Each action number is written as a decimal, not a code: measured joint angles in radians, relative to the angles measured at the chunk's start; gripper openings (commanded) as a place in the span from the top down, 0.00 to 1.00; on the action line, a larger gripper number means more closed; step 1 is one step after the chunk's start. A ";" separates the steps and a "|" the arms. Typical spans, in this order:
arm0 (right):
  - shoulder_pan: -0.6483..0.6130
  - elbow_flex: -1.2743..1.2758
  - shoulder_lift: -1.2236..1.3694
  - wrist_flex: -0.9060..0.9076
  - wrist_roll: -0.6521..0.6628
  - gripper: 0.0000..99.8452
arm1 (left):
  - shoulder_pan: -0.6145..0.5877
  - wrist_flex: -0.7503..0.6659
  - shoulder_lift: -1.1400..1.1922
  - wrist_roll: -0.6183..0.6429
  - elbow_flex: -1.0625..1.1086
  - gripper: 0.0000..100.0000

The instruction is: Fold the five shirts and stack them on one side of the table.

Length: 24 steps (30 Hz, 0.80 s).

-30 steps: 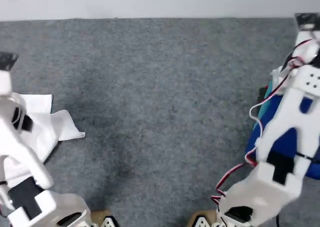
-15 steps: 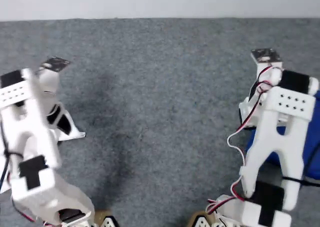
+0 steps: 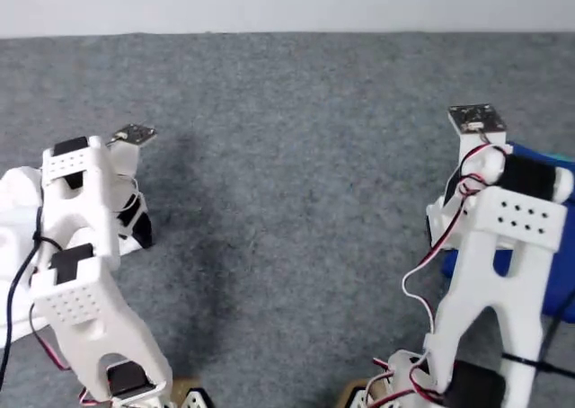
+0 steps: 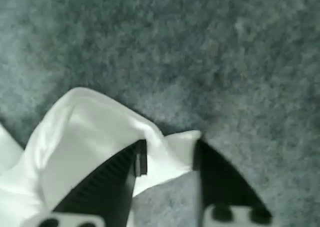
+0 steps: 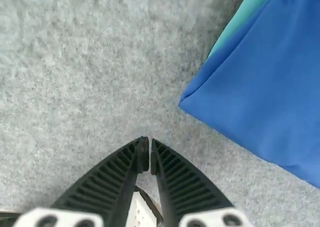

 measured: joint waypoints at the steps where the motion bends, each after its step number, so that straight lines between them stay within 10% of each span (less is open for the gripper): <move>1: 0.000 0.003 -0.008 0.000 0.000 0.99 | 0.006 0.000 0.000 0.003 -0.009 0.98; 13: 0.000 0.003 -0.023 0.000 0.000 0.99 | 0.141 0.219 -0.103 0.181 -0.391 0.99; 24: 0.000 0.003 -0.023 0.000 0.000 0.99 | 0.528 0.265 -0.284 0.387 -0.569 0.99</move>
